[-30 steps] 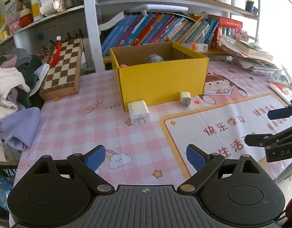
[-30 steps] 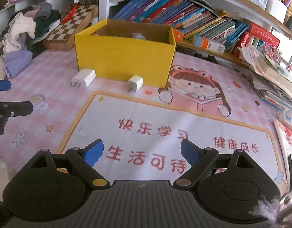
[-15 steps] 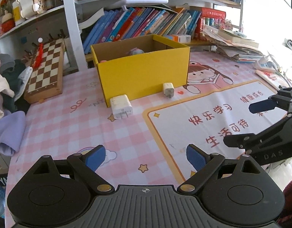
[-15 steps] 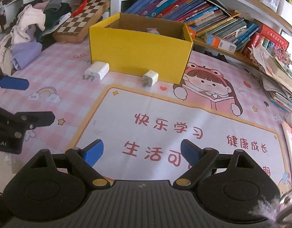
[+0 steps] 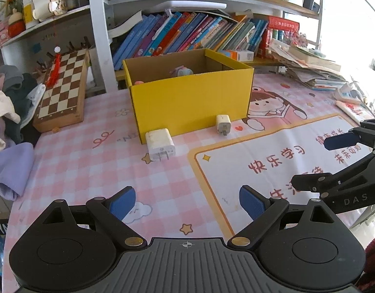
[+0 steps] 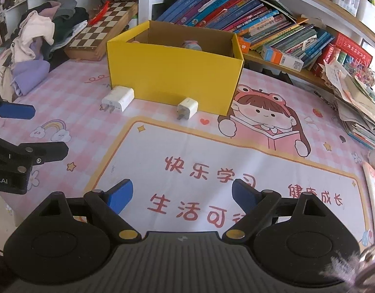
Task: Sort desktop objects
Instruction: 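Lower the right tool onto the small white charger cube while the left tool approaches the white charger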
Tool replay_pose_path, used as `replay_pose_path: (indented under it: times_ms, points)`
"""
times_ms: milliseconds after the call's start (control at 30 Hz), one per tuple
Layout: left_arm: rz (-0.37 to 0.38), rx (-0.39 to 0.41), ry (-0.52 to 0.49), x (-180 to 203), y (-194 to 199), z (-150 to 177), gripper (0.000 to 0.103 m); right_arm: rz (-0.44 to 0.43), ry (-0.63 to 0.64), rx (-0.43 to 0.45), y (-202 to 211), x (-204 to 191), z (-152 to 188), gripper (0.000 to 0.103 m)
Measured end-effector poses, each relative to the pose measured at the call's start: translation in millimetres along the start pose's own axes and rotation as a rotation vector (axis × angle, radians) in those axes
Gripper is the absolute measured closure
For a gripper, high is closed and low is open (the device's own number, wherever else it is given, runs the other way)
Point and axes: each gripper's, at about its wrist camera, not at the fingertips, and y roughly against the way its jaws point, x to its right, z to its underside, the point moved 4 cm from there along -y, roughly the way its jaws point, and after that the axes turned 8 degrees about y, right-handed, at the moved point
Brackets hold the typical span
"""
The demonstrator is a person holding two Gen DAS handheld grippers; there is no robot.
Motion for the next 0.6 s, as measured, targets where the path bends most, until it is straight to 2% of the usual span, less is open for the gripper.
replay_pose_path:
  times_ms: [367, 600]
  points:
    - [-0.023, -0.019, 0.018, 6, -18, -8, 0.009, -0.030, 0.023, -0.008, -17, 16, -9, 0.016]
    - [-0.049, -0.019, 0.034, 6, -30, -16, 0.009, -0.056, 0.037, -0.012, -33, 29, -18, 0.028]
